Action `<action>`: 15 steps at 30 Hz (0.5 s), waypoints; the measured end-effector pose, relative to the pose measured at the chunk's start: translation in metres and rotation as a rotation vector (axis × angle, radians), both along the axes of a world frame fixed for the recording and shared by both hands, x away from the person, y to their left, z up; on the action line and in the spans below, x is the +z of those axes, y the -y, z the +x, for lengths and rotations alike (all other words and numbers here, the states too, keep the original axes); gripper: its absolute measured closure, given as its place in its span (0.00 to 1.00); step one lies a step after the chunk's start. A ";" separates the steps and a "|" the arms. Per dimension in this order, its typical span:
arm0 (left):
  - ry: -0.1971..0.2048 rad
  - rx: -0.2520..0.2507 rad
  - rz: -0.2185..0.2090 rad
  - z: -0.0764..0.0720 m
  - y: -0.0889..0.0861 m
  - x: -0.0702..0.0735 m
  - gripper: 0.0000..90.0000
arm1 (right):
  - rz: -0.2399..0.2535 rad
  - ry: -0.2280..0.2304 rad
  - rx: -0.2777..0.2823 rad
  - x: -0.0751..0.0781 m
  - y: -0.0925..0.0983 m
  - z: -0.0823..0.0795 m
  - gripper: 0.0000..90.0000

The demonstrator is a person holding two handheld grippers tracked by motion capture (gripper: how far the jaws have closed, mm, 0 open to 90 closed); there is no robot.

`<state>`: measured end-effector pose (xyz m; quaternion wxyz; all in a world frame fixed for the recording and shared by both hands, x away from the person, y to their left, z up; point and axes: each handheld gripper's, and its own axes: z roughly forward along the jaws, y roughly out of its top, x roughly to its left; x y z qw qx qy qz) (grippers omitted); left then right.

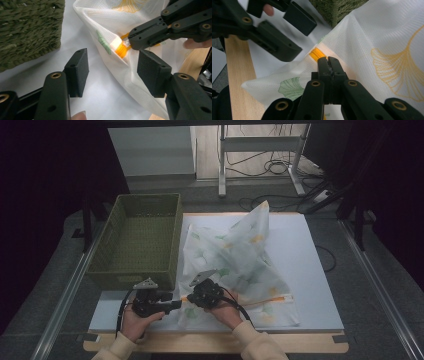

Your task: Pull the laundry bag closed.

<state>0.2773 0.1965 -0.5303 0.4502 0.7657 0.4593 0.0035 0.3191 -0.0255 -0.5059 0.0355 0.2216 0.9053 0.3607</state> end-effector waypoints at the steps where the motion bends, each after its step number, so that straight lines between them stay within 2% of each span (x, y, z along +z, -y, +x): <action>1: -0.008 -0.001 -0.006 0.002 0.001 -0.001 0.47 | 0.001 -0.001 0.002 0.000 0.001 0.000 1.00; 8: -0.041 -0.026 -0.023 0.012 0.008 -0.009 0.55 | 0.004 0.006 0.014 0.000 0.002 0.000 1.00; 11: -0.034 -0.037 -0.016 0.012 0.010 -0.010 0.61 | 0.003 0.007 0.013 0.000 0.002 0.000 1.00; 15: -0.033 -0.048 -0.023 0.011 0.012 -0.009 0.76 | 0.008 0.004 0.013 -0.001 0.003 0.000 1.00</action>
